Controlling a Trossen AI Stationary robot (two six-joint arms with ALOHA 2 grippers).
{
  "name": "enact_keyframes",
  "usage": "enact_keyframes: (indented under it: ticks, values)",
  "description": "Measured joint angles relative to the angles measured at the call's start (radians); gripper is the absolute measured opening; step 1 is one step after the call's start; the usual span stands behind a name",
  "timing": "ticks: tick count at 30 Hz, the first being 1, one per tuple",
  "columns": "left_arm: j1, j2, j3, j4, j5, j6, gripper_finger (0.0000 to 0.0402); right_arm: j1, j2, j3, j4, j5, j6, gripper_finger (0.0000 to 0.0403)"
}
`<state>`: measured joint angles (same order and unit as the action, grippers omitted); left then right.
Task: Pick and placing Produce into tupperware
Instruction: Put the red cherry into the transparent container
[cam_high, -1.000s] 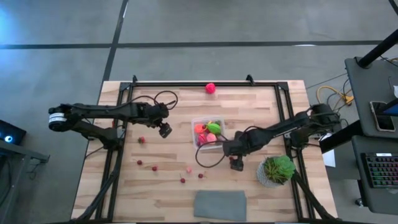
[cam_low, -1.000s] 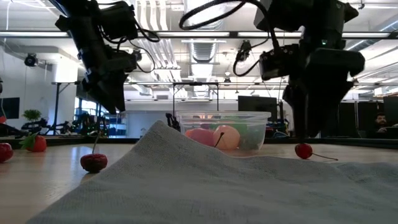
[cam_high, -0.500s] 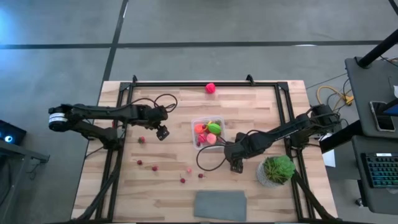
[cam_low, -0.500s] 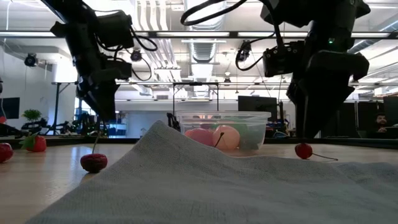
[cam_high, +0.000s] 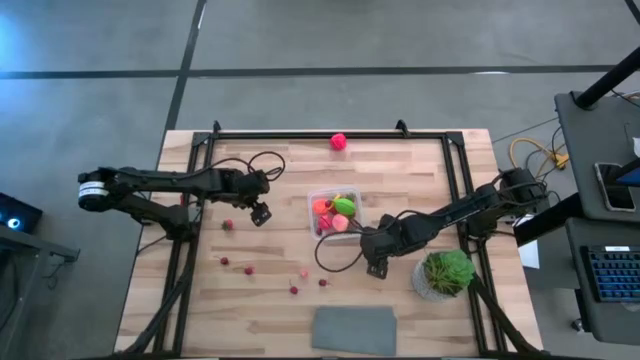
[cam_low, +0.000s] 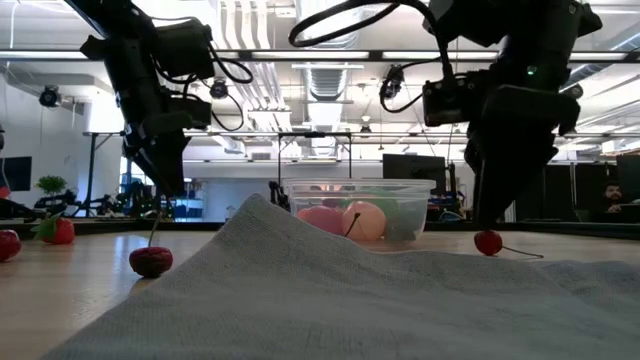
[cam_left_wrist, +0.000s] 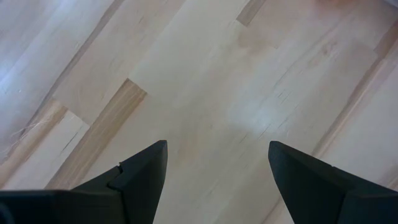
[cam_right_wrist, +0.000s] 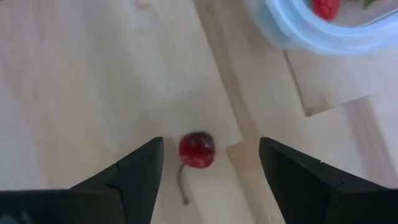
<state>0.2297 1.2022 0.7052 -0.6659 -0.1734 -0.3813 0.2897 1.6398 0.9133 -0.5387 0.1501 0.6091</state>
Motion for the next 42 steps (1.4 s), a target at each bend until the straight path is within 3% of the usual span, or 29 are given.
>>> enact_keyframes:
  ticks: [28,42]
  values:
    - [0.0,0.0,0.0,0.003,0.0,0.0,0.0265,0.001,0.046,-0.063,0.1,0.001,-0.034,0.0248]
    - [0.0,0.001,-0.003,0.003,0.0,-0.003,0.0265,0.0,0.063,-0.034,0.081,0.011,-0.034,0.0185]
